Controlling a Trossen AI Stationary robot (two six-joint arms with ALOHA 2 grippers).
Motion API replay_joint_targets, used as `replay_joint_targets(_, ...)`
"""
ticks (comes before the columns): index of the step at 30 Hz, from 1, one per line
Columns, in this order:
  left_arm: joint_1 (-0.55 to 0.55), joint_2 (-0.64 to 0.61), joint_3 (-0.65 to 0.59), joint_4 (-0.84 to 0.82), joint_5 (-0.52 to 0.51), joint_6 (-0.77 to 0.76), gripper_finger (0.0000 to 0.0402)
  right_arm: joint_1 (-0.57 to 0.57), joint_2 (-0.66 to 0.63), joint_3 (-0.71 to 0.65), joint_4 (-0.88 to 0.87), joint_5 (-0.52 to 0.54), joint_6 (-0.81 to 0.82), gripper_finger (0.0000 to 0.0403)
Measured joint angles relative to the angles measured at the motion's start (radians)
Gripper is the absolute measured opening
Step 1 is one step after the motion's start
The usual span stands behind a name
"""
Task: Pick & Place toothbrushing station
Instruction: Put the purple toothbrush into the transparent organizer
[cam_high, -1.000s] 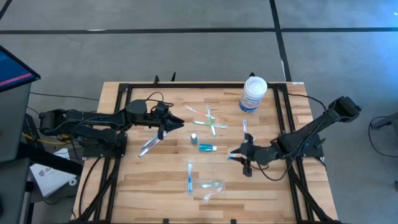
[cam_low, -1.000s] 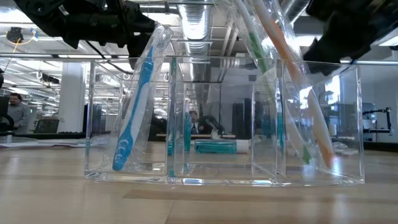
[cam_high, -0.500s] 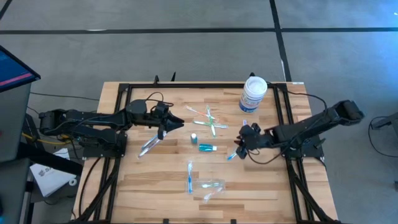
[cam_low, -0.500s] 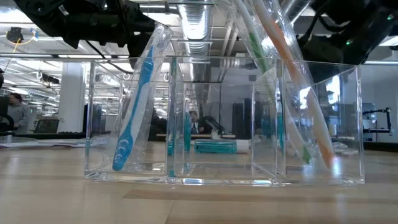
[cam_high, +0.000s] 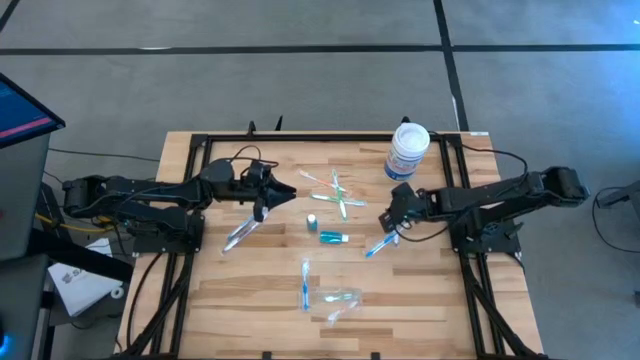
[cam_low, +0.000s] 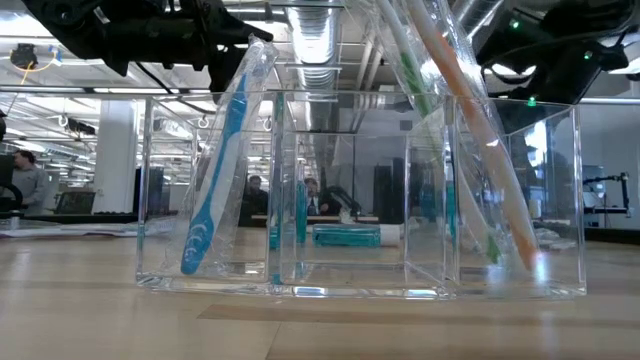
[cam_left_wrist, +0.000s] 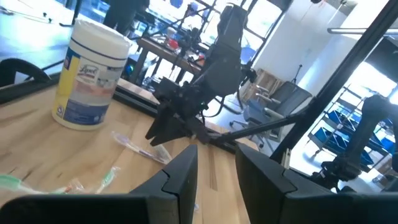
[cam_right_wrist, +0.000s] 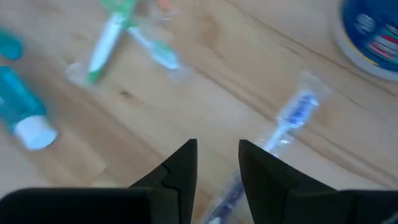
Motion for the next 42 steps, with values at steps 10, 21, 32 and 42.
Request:
replay_joint_targets(10,0.000,0.000,0.000,0.004,-0.003,0.000,0.0104,-0.076,0.000,0.000,-0.012,0.000,0.085,0.0109)
replay_joint_targets(21,-0.012,0.000,0.000,0.004,-0.003,0.000,0.0104,-0.113,0.003,0.000,-0.052,-0.003,0.096,0.0109)
replay_joint_targets(32,-0.012,0.000,0.000,0.003,-0.003,0.000,0.0104,-0.112,0.135,0.001,-0.027,-0.007,0.096,0.0109)
replay_joint_targets(42,-0.012,0.000,0.000,0.003,-0.002,0.000,0.0104,-0.154,0.182,0.001,0.031,-0.045,0.093,0.0109)
